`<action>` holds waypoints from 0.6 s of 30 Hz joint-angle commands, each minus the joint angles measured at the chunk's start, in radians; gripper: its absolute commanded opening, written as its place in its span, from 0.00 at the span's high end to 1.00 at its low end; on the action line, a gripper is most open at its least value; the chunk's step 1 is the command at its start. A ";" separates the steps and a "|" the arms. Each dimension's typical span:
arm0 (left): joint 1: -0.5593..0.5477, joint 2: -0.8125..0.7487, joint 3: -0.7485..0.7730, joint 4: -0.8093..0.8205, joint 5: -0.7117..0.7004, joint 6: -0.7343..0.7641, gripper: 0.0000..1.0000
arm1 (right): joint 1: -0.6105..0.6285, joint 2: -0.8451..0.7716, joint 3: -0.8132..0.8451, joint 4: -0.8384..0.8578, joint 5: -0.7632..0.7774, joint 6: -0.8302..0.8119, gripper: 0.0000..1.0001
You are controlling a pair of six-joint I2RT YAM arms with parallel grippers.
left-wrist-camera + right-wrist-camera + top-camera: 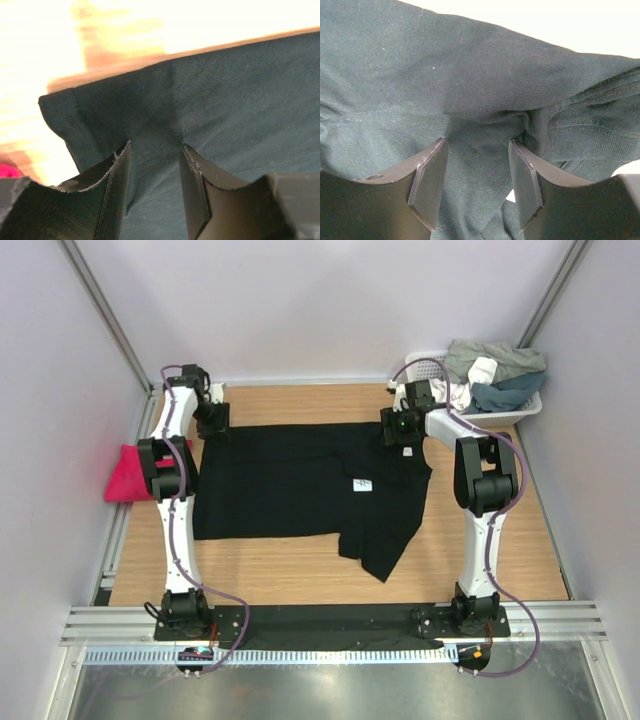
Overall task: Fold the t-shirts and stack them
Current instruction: Fold the tshirt
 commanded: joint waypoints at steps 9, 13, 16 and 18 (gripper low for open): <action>-0.002 -0.181 0.011 0.052 0.084 0.007 0.53 | 0.012 -0.131 0.025 -0.016 0.082 -0.077 0.39; -0.002 -0.440 -0.104 0.081 0.148 -0.035 0.34 | 0.018 -0.302 -0.044 -0.039 0.091 -0.141 0.39; -0.002 -0.540 -0.213 0.077 0.233 -0.046 0.21 | 0.043 -0.420 -0.152 -0.056 0.068 -0.245 0.39; -0.002 -0.582 -0.308 0.080 0.251 -0.046 0.19 | 0.064 -0.494 -0.252 -0.080 0.044 -0.297 0.37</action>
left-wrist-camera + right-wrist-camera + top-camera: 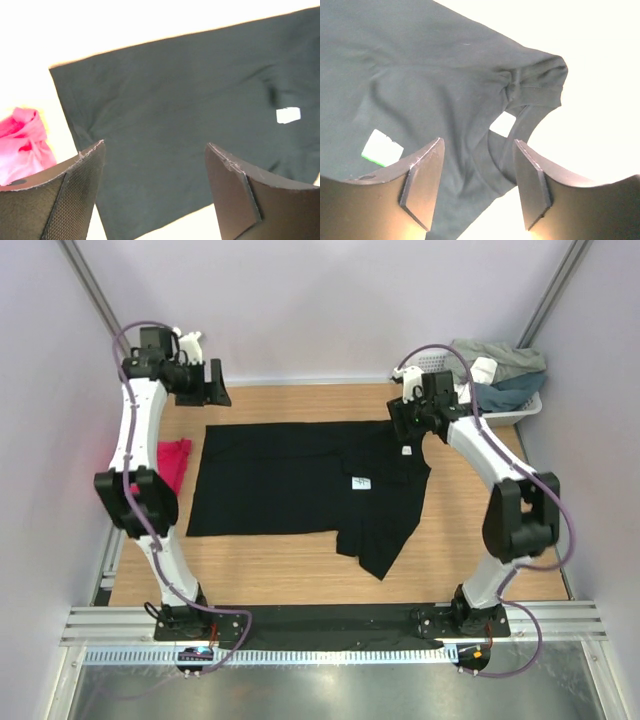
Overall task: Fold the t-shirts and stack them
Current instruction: Fold the tshirt
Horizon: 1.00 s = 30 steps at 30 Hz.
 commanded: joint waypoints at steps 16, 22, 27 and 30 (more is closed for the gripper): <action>-0.022 -0.250 -0.507 0.266 -0.105 -0.164 0.00 | 0.408 -0.632 -0.755 -0.008 -0.039 -0.559 0.36; -0.026 -0.361 -0.617 0.303 -0.192 -0.268 0.00 | 0.534 -0.798 -0.836 -0.057 -0.022 -0.534 0.36; 0.026 -0.384 -0.680 0.274 -0.123 -0.204 0.11 | 0.629 -0.882 -0.867 -0.092 -0.011 -0.559 0.38; 0.026 -0.396 -0.703 0.245 -0.154 -0.132 0.16 | 0.680 -0.906 -0.861 -0.141 -0.003 -0.549 0.42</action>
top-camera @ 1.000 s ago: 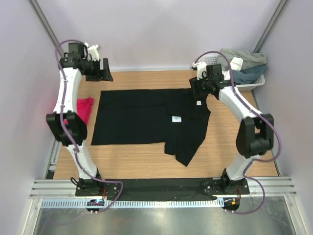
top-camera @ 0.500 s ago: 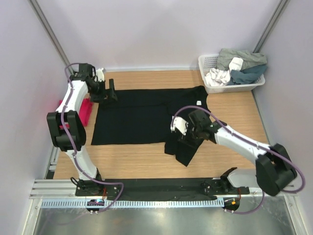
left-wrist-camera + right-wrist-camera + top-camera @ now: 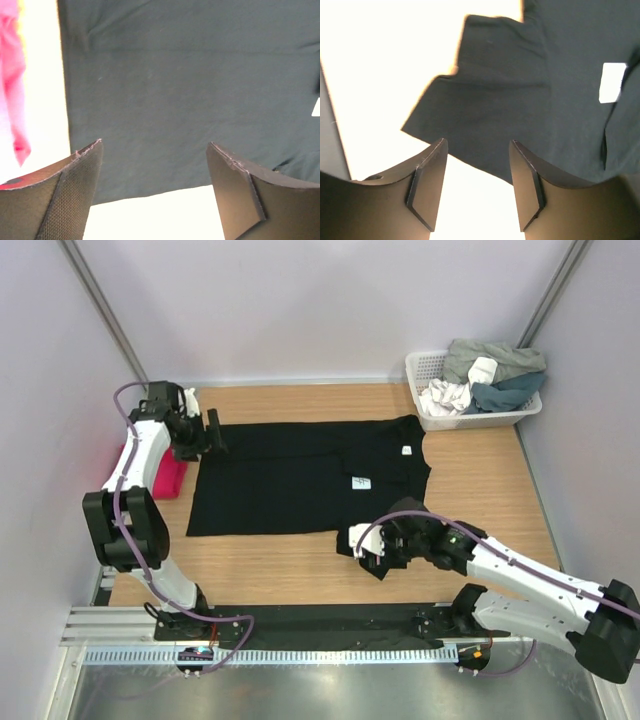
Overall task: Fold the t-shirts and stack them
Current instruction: Fold the tshirt
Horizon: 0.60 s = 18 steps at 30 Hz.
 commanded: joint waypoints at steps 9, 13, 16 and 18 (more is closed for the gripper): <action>0.008 -0.069 -0.122 -0.016 -0.039 0.161 0.06 | 0.125 -0.006 -0.012 -0.112 -0.016 -0.023 0.45; 0.008 -0.093 -0.176 0.009 -0.051 0.169 0.07 | 0.128 0.033 -0.021 -0.106 -0.030 -0.055 0.43; 0.008 -0.109 -0.206 0.021 -0.059 0.169 0.07 | 0.128 0.055 -0.030 -0.092 -0.042 -0.075 0.42; 0.008 -0.109 -0.202 0.021 -0.059 0.197 0.07 | 0.130 0.078 -0.037 -0.075 -0.051 -0.078 0.42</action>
